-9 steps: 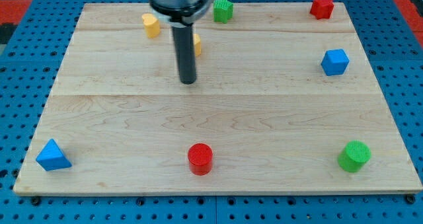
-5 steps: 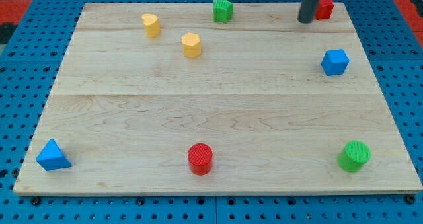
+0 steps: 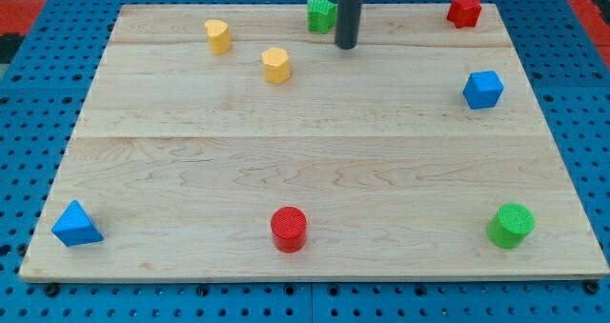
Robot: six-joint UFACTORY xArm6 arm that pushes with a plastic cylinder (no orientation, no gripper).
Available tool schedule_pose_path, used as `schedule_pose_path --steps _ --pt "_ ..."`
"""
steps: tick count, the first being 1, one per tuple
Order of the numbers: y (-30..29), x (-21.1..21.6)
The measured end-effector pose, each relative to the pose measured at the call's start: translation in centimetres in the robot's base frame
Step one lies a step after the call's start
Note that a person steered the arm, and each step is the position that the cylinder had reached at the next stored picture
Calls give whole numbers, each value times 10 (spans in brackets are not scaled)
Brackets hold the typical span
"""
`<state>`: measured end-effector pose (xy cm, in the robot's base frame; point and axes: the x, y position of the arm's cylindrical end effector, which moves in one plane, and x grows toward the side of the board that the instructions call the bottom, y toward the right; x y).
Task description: Place the green diagonally left to the red star
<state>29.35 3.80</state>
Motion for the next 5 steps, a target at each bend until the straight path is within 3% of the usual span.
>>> schedule_pose_path --steps 1,2,4,5 --pt "-32 -18" --pt "-46 -63" --pt "-112 -89" --pt "-103 -102"
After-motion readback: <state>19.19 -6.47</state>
